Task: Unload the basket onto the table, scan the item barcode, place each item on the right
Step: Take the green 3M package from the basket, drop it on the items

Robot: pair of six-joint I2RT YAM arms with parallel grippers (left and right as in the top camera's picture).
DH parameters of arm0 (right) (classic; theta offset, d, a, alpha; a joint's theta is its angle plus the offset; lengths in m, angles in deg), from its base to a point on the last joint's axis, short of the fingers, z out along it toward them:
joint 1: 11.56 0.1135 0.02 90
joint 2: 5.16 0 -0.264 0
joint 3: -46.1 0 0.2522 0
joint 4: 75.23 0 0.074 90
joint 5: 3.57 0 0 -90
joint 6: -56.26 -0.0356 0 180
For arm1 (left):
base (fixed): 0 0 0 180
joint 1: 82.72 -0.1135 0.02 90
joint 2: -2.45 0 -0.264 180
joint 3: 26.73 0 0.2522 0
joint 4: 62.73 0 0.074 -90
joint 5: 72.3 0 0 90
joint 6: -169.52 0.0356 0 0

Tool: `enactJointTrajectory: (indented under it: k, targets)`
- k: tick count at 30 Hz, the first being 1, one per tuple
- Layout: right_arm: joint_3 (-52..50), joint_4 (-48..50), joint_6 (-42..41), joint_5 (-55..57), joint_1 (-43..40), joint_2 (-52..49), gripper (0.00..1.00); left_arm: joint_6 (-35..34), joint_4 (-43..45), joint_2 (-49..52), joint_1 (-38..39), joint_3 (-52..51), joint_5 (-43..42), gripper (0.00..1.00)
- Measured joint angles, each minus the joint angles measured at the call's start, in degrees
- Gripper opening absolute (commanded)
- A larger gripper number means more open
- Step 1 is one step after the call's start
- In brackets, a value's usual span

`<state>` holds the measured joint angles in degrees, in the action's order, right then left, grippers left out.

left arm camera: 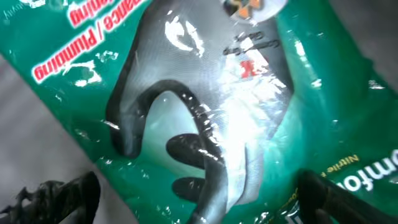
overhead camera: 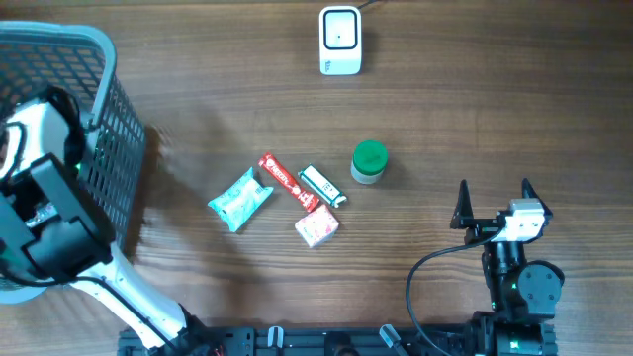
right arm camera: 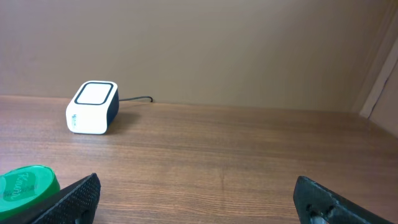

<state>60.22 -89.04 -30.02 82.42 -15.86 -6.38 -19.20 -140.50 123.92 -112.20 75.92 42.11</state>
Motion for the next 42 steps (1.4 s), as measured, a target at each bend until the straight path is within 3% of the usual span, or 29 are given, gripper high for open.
enactJointTrajectory:
  k: [1,2,7,12,16,19,22,25,30,34,35,36,37,42]
  targets:
    - [0.0,0.0,0.0,0.0,0.0,0.0,1.0,-0.15,3.23,-0.79,0.68,-2.64,2.12,0.06]
    - [0.0,0.0,0.0,0.0,0.0,0.0,1.0,-0.17,4.52,-1.75,0.98,-5.27,4.2,0.04]
    - [0.0,0.0,0.0,0.0,0.0,0.0,1.0,1.16,0.48,-3.06,0.7,-8.31,7.34,0.04]
    - [0.0,0.0,0.0,0.0,0.0,0.0,1.0,9.99,-6.21,-11.89,0.26,-1.2,-1.68,0.04]
    - [0.0,0.0,0.0,0.0,0.0,0.0,1.0,16.24,-8.72,-34.16,0.42,16.17,-3.19,0.04]
    - [0.0,0.0,0.0,0.0,0.0,0.0,1.0,17.62,-9.22,-51.93,4.2,19.45,-3.19,0.04]
    - [0.0,0.02,0.0,0.0,0.02,0.0,1.0,23.12,-14.1,-59.58,18.05,19.54,-8.2,0.04]
    - [0.0,0.0,0.0,0.0,0.02,0.0,1.0,26.67,-19.39,-55.95,34.6,12.79,-11.39,0.04]
    - [-0.02,0.02,0.0,0.0,0.02,0.0,1.0,28.13,-8.76,-44.57,53.11,-9.46,-12.24,0.04]
    - [-0.02,0.02,0.0,0.0,0.02,0.0,1.0,23.69,3.93,-39.06,56.94,-26.67,-12.9,0.04]
    - [-0.02,0.02,0.0,0.0,0.02,0.0,1.0,22.36,8.63,-38.56,56.92,-31.32,-13.92,0.22]
    - [0.0,0.02,0.0,0.0,0.02,0.0,1.0,21.2,10.54,-37.88,56.92,-35.04,-14.93,0.79]
    - [0.0,0.02,0.0,0.0,0.02,0.0,1.0,20.65,10.95,-37.86,56.92,-35.76,-15.34,1.0]
    - [-0.02,0.02,0.0,0.0,0.02,0.0,1.0,19.5,15.87,-37.94,56.92,-35.56,-15.74,1.0]
